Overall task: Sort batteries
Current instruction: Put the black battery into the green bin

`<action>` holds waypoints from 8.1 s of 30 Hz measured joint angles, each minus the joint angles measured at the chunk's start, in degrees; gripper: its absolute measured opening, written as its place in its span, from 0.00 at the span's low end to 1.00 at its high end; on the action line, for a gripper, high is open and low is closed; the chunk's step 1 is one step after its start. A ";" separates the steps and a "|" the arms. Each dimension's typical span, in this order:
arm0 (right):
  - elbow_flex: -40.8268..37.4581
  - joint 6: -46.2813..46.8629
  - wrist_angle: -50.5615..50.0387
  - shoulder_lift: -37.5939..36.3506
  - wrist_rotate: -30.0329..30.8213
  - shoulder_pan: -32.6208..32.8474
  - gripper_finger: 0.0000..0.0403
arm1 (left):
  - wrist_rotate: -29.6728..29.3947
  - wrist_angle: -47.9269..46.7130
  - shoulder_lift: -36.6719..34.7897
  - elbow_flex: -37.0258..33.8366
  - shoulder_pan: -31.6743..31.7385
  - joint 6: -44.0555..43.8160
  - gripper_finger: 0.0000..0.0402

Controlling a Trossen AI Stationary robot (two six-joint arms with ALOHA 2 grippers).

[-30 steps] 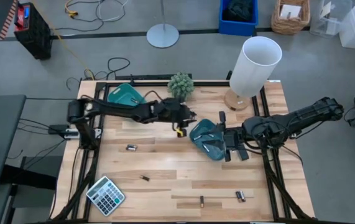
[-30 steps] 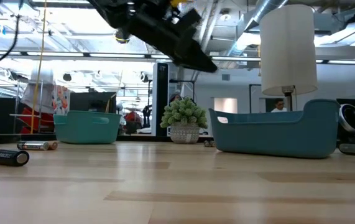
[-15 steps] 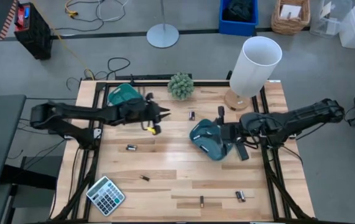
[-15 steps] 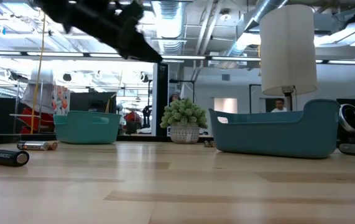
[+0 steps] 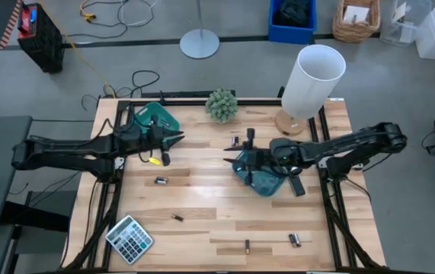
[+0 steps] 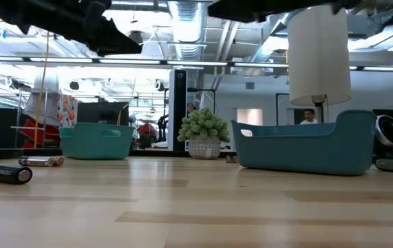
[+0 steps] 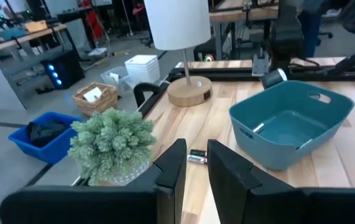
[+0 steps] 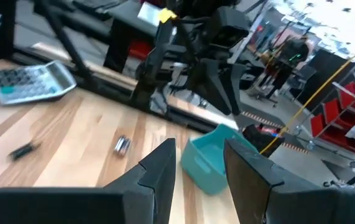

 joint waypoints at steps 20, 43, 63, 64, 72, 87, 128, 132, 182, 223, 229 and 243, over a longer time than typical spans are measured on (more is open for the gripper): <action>32.50 10.85 -14.71 31.96 -4.89 -0.26 0.38 | -1.16 -10.38 -8.47 -2.61 0.00 -1.51 0.15; 56.44 20.88 -27.04 53.59 -8.11 5.59 0.48 | -2.89 -19.90 -25.06 -2.57 -0.07 -6.64 0.15; 70.35 28.15 -42.04 63.73 -10.12 8.26 0.58 | -2.86 -21.89 -25.07 -2.57 -0.05 -7.43 0.15; 70.22 28.47 -41.79 63.72 -10.37 8.33 0.58 | -2.86 -21.86 -25.07 -2.57 -0.07 -7.23 0.15; 69.70 29.11 -41.62 63.70 -12.09 8.76 0.58 | -3.56 -21.85 -25.07 -2.57 -0.07 -7.14 0.15; 69.67 29.28 -39.93 63.70 -11.05 9.97 0.58 | -3.76 -21.82 -24.96 -2.57 -0.07 -7.93 0.15; 66.04 36.90 -33.06 68.32 -0.13 12.23 0.58 | 2.25 -22.14 -24.99 -4.14 -0.11 -9.50 0.15; 66.05 37.20 -33.50 68.27 -0.13 12.31 0.58 | 2.25 -21.95 -24.99 -4.14 -0.11 -10.31 0.15; 66.07 38.84 -35.86 68.14 1.27 12.91 0.14 | 2.10 -21.75 -25.00 -4.14 -0.11 -9.40 0.15; 78.94 20.73 -37.95 68.16 1.27 6.33 0.10 | 2.14 -21.53 -25.00 -4.15 -0.11 -9.40 0.15; 82.16 16.59 -38.39 68.12 1.29 2.17 0.10 | 3.07 -17.64 -25.03 -4.17 -0.12 -9.02 0.15; 82.72 13.96 -33.38 68.12 1.24 -10.44 0.10 | 2.97 -6.57 -31.48 -4.17 -0.17 -2.70 0.15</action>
